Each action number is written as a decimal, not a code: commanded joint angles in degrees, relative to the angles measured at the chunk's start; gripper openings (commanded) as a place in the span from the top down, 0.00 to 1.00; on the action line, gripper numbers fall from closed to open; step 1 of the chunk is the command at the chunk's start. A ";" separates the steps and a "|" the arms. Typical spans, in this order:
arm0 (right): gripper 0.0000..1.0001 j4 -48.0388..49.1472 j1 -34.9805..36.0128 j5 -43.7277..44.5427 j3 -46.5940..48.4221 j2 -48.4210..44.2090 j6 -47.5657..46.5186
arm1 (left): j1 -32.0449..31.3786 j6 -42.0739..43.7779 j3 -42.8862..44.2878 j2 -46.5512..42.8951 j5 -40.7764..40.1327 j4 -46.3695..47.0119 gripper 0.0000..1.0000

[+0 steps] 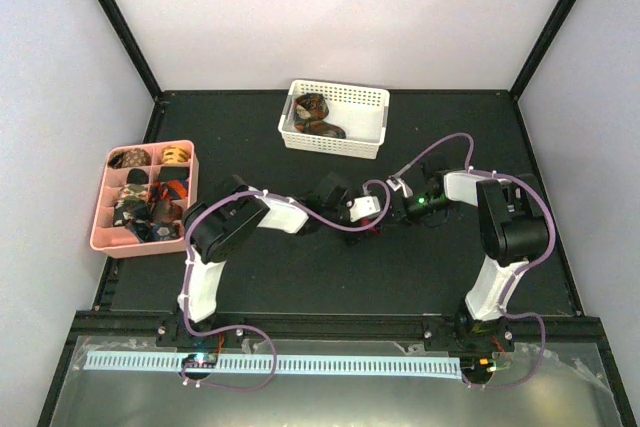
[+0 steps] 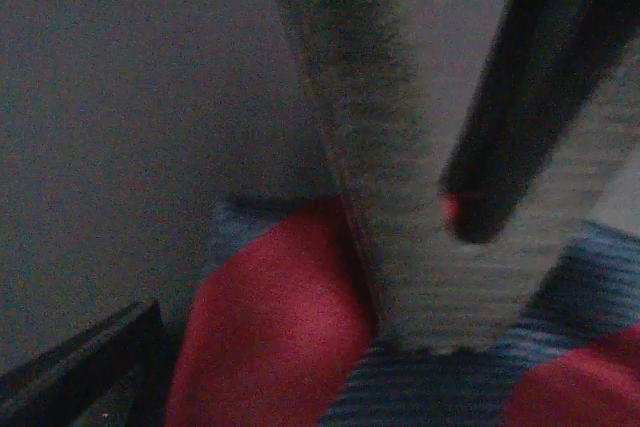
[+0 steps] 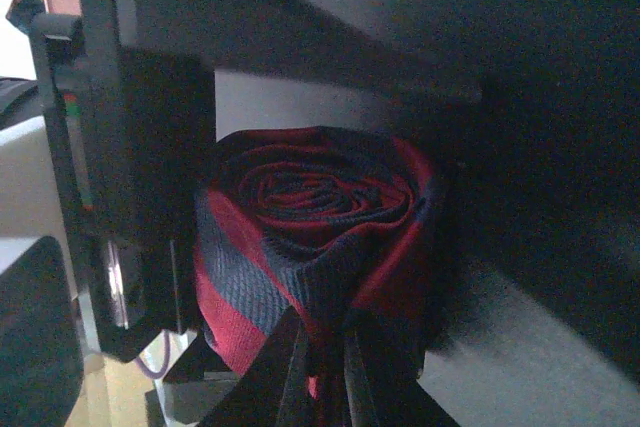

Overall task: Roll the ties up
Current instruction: Pick up the tie from the center of the board, then pass from the right arm to the left

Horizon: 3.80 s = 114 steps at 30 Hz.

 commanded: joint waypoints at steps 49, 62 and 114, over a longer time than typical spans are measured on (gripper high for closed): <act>0.99 40.97 8.59 -12.19 6.98 -23.71 38.21 | 24.79 -52.78 0.50 -38.93 42.96 -10.04 0.01; 0.98 43.45 11.05 -11.60 3.35 -23.25 40.57 | 20.61 -59.65 -0.99 -34.64 42.53 -3.77 0.09; 0.27 31.47 11.61 -7.18 2.76 -24.91 29.92 | 27.09 -33.55 3.24 -37.21 33.00 -36.06 0.79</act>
